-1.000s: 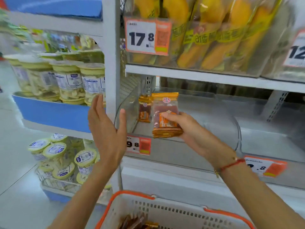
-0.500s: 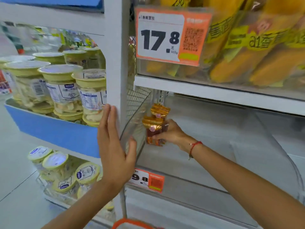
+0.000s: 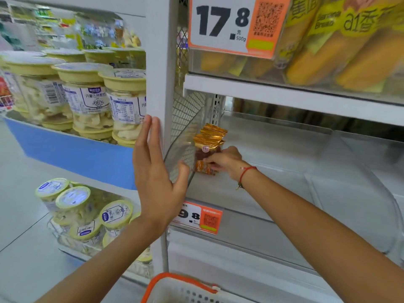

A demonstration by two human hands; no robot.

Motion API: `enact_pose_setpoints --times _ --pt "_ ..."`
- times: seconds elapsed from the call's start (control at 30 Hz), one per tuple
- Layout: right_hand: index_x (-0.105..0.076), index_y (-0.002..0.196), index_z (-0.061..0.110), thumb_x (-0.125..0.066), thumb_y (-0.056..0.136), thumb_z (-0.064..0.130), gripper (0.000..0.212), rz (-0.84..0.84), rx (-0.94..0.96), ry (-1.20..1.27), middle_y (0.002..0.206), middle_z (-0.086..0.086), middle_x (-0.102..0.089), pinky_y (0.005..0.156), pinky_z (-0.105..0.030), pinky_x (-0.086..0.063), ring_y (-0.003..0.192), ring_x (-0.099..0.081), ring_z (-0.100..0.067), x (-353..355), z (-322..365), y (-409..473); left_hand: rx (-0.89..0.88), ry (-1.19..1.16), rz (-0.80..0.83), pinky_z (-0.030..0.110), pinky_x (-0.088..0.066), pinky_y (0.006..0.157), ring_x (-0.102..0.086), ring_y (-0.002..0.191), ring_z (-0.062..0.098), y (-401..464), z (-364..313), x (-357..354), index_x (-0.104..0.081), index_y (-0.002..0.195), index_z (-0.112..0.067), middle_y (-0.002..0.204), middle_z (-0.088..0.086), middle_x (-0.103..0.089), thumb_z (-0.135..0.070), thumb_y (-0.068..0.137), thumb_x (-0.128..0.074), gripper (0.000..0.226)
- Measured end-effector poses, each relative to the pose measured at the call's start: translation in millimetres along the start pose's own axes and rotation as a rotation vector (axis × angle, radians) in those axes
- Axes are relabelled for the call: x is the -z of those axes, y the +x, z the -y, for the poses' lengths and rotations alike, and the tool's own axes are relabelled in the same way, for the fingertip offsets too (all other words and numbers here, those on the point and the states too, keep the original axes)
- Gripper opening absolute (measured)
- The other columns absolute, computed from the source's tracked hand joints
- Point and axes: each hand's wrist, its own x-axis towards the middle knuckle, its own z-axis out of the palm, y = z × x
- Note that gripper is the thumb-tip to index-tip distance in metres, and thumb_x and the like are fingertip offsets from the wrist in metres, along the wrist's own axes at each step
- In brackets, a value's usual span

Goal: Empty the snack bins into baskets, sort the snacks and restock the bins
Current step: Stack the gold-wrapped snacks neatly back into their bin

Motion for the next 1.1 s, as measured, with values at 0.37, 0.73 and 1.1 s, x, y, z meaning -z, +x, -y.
enact_pose_setpoints --times 0.37,0.73,1.1 --pt "-0.046 0.117 0.009 -0.071 0.087 0.018 0.04 0.059 0.046 -0.138 0.11 -0.01 -0.061 0.066 -0.022 -0.055 0.091 -0.066 -0.02 10 4 -2 -0.01 -0.022 0.014 0.03 -0.017 0.119 -0.015 0.148 0.014 1 3 2 -0.023 0.151 -0.002 0.157 0.008 -0.019 -0.012 0.08 -0.055 0.078" --pt "-0.043 0.142 0.017 -0.07 0.088 0.026 0.061 0.196 0.363 -0.704 0.134 -0.009 -0.055 0.093 -0.028 -0.041 0.122 -0.052 -0.027 33 8 -82 0.082 0.038 0.17 0.046 -0.037 0.109 -0.025 0.145 0.024 10 -14 23 -0.024 0.15 -0.005 0.156 0.008 -0.019 -0.022 0.078 -0.06 0.082" --pt "-0.048 0.141 0.026 -0.071 0.087 0.022 0.059 0.238 0.551 -0.868 0.141 -0.006 -0.048 0.091 -0.029 -0.041 0.121 -0.05 -0.028 33 2 -69 -0.087 0.089 0.32 0.041 -0.042 0.104 -0.022 0.146 0.017 3 9 45 -0.018 0.154 -0.013 0.161 -0.002 -0.011 -0.027 0.088 -0.051 0.075"
